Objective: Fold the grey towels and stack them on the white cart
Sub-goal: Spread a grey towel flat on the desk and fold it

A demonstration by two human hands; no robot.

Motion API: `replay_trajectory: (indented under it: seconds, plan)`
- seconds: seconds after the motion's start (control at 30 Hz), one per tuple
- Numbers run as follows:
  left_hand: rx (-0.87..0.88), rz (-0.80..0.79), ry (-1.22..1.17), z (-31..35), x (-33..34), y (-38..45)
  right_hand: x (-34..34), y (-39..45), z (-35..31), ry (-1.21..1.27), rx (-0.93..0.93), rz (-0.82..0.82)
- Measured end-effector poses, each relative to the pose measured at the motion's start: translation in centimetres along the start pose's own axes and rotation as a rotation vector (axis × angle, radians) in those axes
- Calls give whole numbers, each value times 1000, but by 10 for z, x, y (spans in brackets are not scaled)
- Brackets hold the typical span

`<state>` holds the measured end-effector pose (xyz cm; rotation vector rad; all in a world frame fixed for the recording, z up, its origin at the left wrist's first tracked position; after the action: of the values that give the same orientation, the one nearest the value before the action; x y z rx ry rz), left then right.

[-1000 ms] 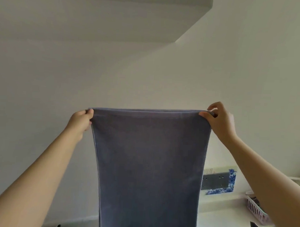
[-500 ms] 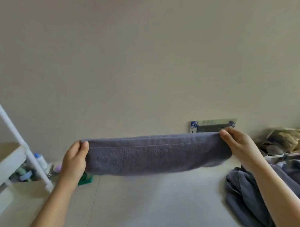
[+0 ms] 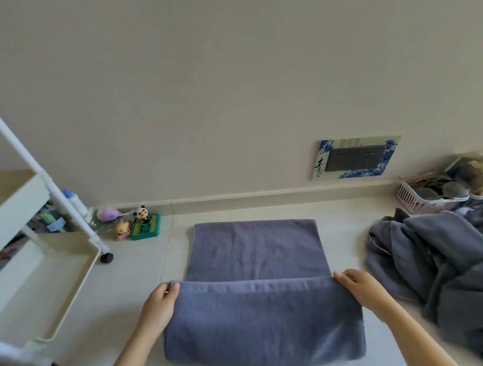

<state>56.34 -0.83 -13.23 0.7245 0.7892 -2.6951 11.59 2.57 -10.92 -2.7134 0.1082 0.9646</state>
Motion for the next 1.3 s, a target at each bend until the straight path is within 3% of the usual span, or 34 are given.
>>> replay_trajectory:
  seconds: [0.07, 0.17, 0.3, 0.37, 0.5, 0.6, 0.73, 0.83, 0.97, 1.3]
  plan:
    - [-13, 9, -36, 4, 7, 4, 6, 5, 1, 36, 1, 85]
    - [-62, -29, -158, 3, 21, 7, 22, 10, 10, 289, 70, 172]
    - [-157, -151, 12, -29, 43, 9, 43, -3, 19, 254, 109, 52]
    - [-121, -93, 99, -31, 41, 10, 48, -8, 29, 173, 143, 24]
    - [21, 89, 77, -12, 30, -1, 42, -9, 27, 63, 72, 182]
    - [18, 145, 21, -11, 27, -3, 39, -9, 22, 106, 31, 276]
    - [-95, 33, 111, -27, 40, 11, 48, -8, 32, 94, 124, 150]
    - [-73, 59, 149, -30, 42, 12, 52, -6, 33, 26, 104, 41]
    - [-45, 203, 166, -31, 39, 7, 48, -1, 27, -25, 46, 114]
    - [-95, 196, 245, -33, 49, 10, 61, -3, 31, -83, 78, 63]
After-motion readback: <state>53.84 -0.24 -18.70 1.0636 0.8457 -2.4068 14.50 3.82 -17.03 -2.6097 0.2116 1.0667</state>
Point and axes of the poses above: each hand's wrist, its own y-axis towards the middle knuckle, its own x-axis out of the palm, z = x × y, the point moved 5 cm from there along y, towards the middle knuckle, and after that the axes turned 13 degrees about -x, right-handed, at the moved point
